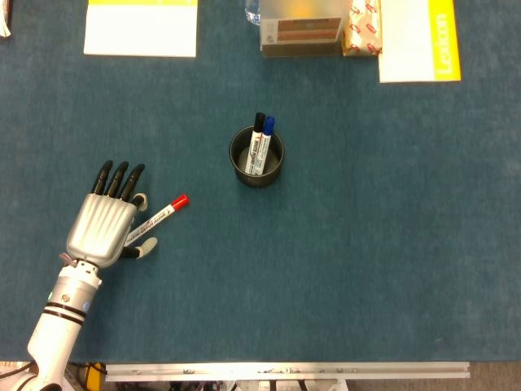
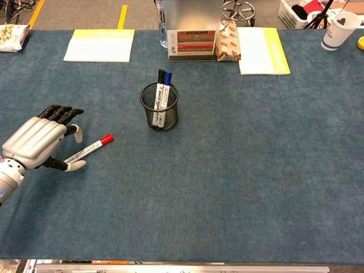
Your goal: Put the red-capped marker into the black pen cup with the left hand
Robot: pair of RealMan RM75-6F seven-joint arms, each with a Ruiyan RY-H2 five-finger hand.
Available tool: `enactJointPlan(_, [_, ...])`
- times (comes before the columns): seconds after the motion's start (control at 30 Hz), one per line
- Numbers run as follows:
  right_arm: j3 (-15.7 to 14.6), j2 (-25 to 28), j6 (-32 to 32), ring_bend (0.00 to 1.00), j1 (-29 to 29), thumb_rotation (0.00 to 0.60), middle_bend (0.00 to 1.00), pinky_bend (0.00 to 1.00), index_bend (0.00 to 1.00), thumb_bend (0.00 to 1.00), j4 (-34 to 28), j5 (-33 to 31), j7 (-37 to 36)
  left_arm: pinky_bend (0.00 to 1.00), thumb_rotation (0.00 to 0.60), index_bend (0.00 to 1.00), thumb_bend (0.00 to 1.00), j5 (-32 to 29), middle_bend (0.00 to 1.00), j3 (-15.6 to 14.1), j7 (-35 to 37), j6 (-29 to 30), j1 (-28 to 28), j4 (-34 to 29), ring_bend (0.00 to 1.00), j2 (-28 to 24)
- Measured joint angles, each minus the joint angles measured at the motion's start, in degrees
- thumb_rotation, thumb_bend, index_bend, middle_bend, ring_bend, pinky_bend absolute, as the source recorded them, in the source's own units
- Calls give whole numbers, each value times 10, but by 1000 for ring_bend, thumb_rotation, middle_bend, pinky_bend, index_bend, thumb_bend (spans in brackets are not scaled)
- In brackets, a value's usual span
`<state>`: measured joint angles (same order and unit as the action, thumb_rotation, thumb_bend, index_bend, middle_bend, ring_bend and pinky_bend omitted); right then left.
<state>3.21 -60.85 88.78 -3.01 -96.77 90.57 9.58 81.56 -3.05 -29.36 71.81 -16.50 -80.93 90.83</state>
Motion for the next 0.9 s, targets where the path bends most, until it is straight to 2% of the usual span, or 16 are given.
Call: enactJointPlan(0.9, [1, 1, -2, 245, 0, 600, 313, 460, 473, 0, -1, -3, 2, 0, 415, 410, 168, -7, 62, 4, 9, 4, 17, 11, 0, -11])
